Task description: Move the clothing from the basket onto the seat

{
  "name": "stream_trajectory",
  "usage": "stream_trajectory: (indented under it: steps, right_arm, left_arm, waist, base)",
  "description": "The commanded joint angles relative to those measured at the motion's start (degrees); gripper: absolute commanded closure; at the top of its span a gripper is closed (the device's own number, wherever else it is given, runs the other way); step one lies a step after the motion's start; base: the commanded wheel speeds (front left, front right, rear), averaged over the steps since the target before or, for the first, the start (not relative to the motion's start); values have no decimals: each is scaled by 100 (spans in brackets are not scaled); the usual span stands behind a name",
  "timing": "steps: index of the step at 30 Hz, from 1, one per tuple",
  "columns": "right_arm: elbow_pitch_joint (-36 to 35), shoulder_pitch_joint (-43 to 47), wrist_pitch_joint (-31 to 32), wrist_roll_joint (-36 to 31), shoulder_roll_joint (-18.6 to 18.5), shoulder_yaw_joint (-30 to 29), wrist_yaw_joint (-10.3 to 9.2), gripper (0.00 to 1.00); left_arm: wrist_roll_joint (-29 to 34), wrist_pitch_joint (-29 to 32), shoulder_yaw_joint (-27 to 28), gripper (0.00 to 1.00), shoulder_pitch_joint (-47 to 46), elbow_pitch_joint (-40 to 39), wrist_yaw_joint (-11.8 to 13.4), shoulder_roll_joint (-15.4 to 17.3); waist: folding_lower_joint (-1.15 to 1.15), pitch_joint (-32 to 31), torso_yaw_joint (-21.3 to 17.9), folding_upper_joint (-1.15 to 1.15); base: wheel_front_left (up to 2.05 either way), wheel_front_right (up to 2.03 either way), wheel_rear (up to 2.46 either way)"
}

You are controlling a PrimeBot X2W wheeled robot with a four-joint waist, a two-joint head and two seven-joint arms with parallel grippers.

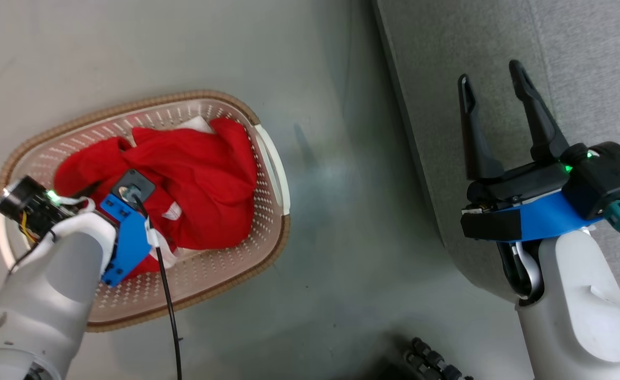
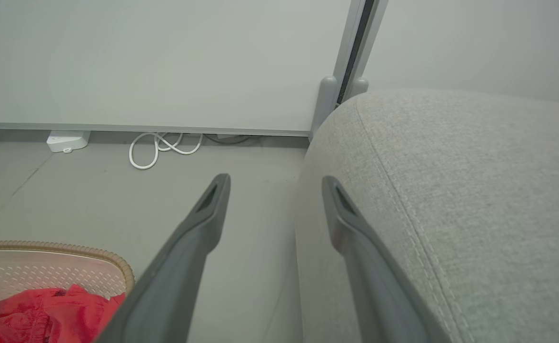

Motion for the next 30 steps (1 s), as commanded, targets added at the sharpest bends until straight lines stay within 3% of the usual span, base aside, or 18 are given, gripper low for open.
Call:
stream_trajectory:
  steps: [1, 13, 14, 15, 16, 30]
  right_arm:
    - [-55, -94, -20, 30, 11, -14, 1, 0]
    - [-205, -201, -20, 175, 11, -16, 1, 0]
    - [-202, -201, -20, 181, 11, -20, 1, 0]
    - [-196, -200, -20, 187, 11, -21, 1, 0]
    - [-189, -203, -20, 193, 11, -23, 1, 0]
    - [-51, -136, -20, 59, 10, -59, 1, 0]
  left_arm:
    - [14, 65, -65, 0, -149, 2, -2, 63]
    - [-173, 579, -463, 0, -432, 26, -2, 218]
    - [-187, 595, -501, 5, -448, 26, -2, 224]
    - [-217, 604, -538, 70, -462, 26, -2, 232]
    - [-237, 618, -567, 100, -464, 27, -2, 237]
    - [-729, 318, -871, 100, -274, 23, -2, -110]
  waist:
    - [-1, 249, -83, 0]
    - [-1, 783, -181, 0]
    - [-1, 792, -181, 0]
    - [-1, 799, -181, 0]
    - [-1, 800, -181, 0]
    - [-1, 376, 53, 0]
  base:
    - [0, 0, 0]
    - [0, 0, 0]
    - [0, 0, 0]
    - [0, 0, 0]
    - [0, 0, 0]
    - [0, 0, 0]
